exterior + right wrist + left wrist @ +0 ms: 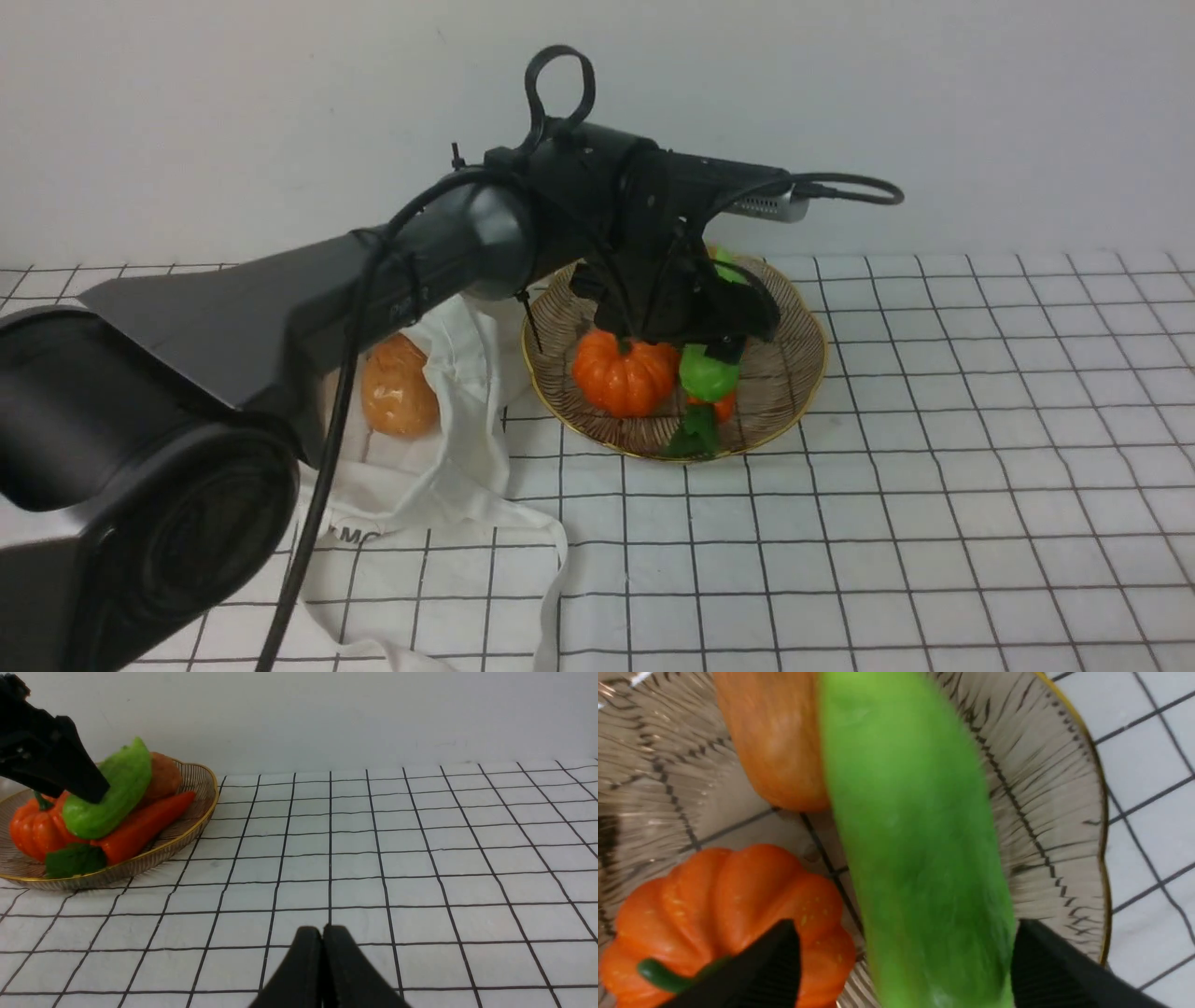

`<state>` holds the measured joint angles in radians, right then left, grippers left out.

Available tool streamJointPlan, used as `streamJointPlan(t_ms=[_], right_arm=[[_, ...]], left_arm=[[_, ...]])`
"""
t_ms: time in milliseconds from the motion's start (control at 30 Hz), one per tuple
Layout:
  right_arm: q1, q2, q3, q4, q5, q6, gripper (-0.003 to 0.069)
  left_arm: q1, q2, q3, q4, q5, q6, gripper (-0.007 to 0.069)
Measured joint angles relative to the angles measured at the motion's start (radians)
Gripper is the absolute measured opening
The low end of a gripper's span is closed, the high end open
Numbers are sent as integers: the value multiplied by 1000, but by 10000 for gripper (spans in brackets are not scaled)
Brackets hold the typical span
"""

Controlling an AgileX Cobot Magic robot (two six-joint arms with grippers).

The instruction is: Take vegetables from bag on white checkered tablecloth place on plate.

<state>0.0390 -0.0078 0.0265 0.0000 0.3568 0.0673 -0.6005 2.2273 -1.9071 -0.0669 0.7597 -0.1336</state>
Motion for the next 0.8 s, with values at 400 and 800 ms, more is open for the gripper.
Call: streamJointPlan(t_ms=[400, 800], right_arm=[[0, 0, 0, 0, 0, 0, -15], [0, 0, 0, 0, 0, 0, -15]], left_arm=[[0, -55, -280, 43, 389, 68, 558], [-1, -464, -394, 115, 495, 134, -2]])
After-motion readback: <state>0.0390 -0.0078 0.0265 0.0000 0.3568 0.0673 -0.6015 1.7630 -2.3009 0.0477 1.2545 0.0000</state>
